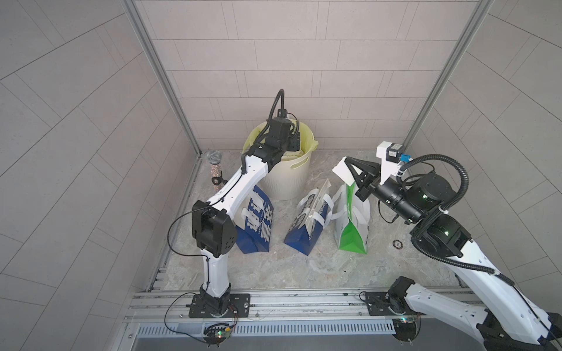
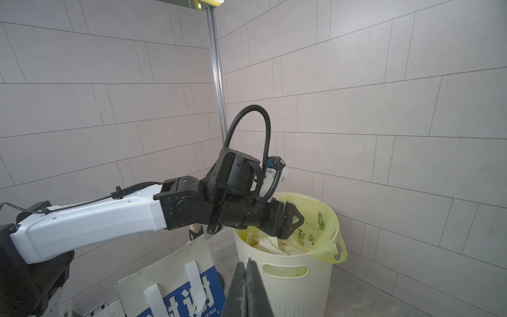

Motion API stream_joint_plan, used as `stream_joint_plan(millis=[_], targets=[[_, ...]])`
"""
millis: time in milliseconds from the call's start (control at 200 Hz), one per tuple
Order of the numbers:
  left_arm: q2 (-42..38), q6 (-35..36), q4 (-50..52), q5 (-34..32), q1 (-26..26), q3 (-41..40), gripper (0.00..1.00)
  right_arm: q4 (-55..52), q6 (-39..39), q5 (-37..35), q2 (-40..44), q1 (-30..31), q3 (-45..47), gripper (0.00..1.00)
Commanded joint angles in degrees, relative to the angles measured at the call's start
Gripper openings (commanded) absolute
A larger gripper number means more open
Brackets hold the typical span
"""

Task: Shred takeout receipts and throw away
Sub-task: Place the takeout receipt in the trash bin.

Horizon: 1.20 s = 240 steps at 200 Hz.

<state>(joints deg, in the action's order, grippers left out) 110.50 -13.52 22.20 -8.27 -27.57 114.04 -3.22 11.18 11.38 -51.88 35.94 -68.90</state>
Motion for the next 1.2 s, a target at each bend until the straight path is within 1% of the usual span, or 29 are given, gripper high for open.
stream_joint_plan(millis=[0, 120, 185, 265, 345, 455, 520, 610, 690, 806, 981, 1116, 1196], targets=[[-2.1, 3.2, 0.0, -0.9, -0.1, 6.1, 0.77, -0.9, 0.3, -1.6, -0.4, -0.2, -0.9, 0.00], [-5.0, 3.0, 1.2, 3.8, -0.3, 7.0, 0.77, -1.0, 1.5, -1.8, -1.1, -0.4, -1.1, 0.00], [-7.9, 2.8, 1.1, 8.7, -0.4, 5.8, 0.77, -1.0, 2.4, -1.7, -1.4, -0.5, -1.2, 0.00], [-12.9, 2.1, -0.2, 15.7, -0.3, 1.6, 0.76, -0.4, 3.3, -1.5, -1.5, -0.6, -0.8, 0.00], [-19.0, 0.3, -4.2, 23.2, -0.3, -5.4, 0.76, 0.7, 4.1, -0.9, -1.9, -0.6, -0.4, 0.00], [-28.5, -3.9, -14.4, 31.8, -0.3, -19.0, 0.75, 1.7, 5.1, 0.3, -2.3, -0.7, -0.7, 0.00], [-33.2, -6.2, -19.7, 36.3, -0.3, -25.5, 0.75, 2.4, 5.9, 1.4, -2.3, -0.7, -0.6, 0.00], [-38.5, -8.3, -23.5, 42.2, -0.3, -31.5, 0.75, 4.0, 7.4, 2.8, -2.1, -0.7, 0.2, 0.00], [-42.2, -9.9, -25.3, 46.0, -0.3, -35.2, 0.75, 6.1, 9.1, 5.1, -2.0, -0.7, 1.1, 0.00], [-45.3, -13.9, -28.0, 50.5, -0.4, -39.3, 0.76, 10.5, 13.1, 8.6, -2.8, -0.7, 2.1, 0.00], [-45.8, -21.9, -35.2, 56.7, -1.3, -43.1, 0.78, 18.5, 20.0, 12.9, -4.1, -0.8, 3.0, 0.00], [-45.1, -25.8, -39.8, 59.0, -2.8, -44.4, 0.78, 23.7, 25.1, 14.9, -5.9, -1.0, 2.9, 0.00], [-44.4, -27.7, -43.7, 59.7, -3.3, -45.2, 0.74, 26.1, 27.3, 14.5, -6.6, -1.0, 3.3, 0.00]])
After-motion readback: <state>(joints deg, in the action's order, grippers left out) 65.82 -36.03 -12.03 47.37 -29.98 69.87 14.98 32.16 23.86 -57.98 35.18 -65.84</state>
